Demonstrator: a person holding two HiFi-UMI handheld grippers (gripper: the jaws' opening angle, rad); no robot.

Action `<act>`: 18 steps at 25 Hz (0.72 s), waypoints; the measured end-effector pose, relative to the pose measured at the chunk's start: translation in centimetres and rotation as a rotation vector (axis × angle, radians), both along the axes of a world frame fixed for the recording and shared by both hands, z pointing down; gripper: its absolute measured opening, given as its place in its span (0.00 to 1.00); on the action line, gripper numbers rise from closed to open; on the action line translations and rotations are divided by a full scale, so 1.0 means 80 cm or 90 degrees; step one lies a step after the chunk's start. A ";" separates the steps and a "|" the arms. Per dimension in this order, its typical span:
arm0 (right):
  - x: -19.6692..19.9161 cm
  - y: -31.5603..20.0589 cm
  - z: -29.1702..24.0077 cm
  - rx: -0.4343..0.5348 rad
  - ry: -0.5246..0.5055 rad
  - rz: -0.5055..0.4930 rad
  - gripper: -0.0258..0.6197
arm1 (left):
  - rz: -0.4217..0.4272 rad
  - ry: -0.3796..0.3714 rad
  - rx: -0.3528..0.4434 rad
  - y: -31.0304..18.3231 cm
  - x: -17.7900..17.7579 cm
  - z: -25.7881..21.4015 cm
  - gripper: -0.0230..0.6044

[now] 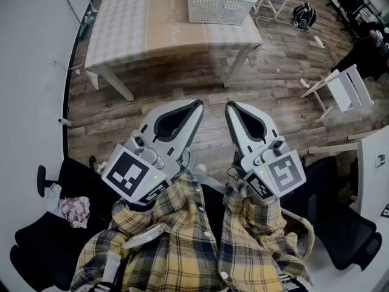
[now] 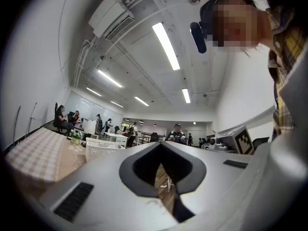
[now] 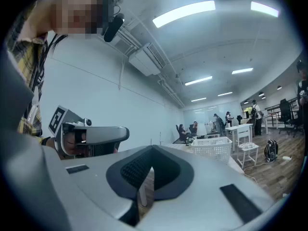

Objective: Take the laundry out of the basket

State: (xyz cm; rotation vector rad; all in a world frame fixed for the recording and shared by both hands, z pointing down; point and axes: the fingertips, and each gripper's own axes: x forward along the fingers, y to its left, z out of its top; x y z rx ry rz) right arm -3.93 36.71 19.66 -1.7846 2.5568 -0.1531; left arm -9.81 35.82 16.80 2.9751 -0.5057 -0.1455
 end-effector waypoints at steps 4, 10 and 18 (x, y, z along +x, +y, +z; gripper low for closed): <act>0.002 0.000 -0.003 0.004 -0.009 0.008 0.07 | 0.004 -0.007 0.002 0.000 0.002 0.000 0.06; 0.004 0.004 -0.004 0.003 -0.017 0.013 0.07 | -0.008 -0.006 0.005 -0.004 -0.005 -0.003 0.06; 0.012 0.016 0.003 -0.003 -0.015 0.015 0.07 | -0.029 -0.008 0.005 0.000 -0.007 0.001 0.06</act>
